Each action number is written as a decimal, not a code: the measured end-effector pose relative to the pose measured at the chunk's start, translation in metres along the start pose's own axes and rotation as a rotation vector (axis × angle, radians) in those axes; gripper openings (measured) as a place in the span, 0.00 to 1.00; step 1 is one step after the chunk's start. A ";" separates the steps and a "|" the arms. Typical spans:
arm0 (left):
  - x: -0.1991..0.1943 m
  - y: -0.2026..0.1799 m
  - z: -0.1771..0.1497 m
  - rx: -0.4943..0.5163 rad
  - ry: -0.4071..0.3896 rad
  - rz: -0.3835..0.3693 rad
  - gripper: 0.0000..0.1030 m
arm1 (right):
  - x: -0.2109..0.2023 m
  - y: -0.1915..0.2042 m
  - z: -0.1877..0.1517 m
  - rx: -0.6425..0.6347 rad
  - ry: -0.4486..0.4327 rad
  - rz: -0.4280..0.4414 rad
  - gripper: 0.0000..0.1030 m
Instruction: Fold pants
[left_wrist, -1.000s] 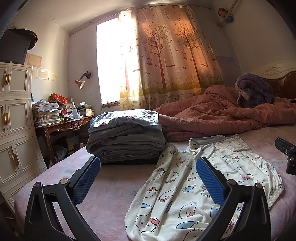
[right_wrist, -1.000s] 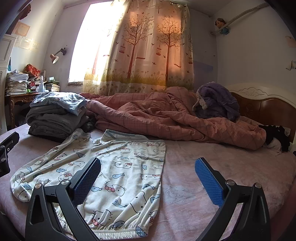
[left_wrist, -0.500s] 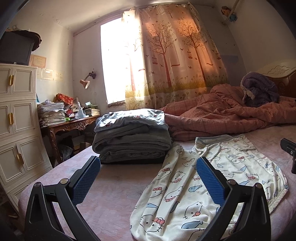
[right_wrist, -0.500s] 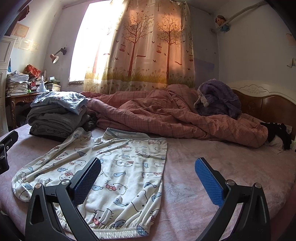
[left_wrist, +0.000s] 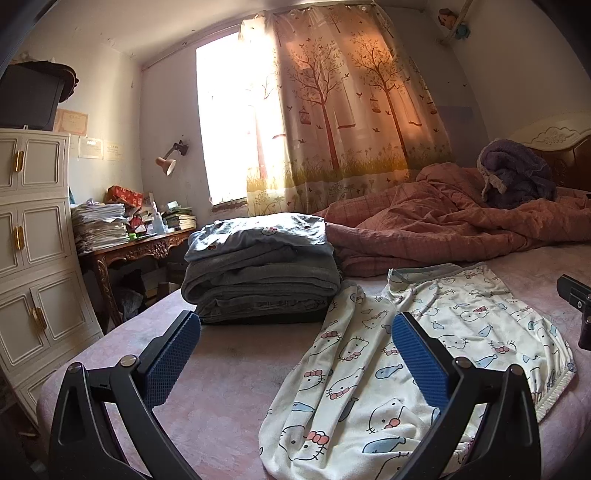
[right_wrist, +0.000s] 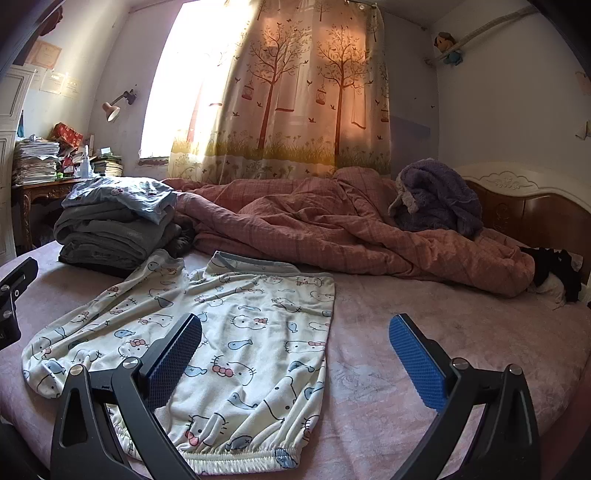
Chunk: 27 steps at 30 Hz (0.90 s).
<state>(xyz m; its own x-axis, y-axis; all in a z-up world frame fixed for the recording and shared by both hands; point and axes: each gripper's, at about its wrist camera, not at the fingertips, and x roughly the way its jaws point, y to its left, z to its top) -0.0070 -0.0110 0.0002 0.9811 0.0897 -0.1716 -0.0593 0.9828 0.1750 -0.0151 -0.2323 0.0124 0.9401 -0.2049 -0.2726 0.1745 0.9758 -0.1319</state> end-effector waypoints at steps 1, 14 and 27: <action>0.002 0.001 0.000 -0.008 0.013 -0.006 1.00 | 0.000 0.001 0.000 -0.004 0.000 0.000 0.99; -0.002 0.007 0.001 -0.030 -0.008 0.000 1.00 | 0.000 0.005 -0.002 -0.007 0.009 0.012 0.99; -0.005 0.004 0.002 -0.015 -0.035 0.012 1.00 | 0.008 0.011 -0.004 -0.017 0.033 0.054 0.99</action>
<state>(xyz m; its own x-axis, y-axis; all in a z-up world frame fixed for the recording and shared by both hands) -0.0121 -0.0081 0.0035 0.9861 0.0962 -0.1357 -0.0737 0.9840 0.1623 -0.0073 -0.2234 0.0047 0.9377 -0.1547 -0.3112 0.1184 0.9841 -0.1327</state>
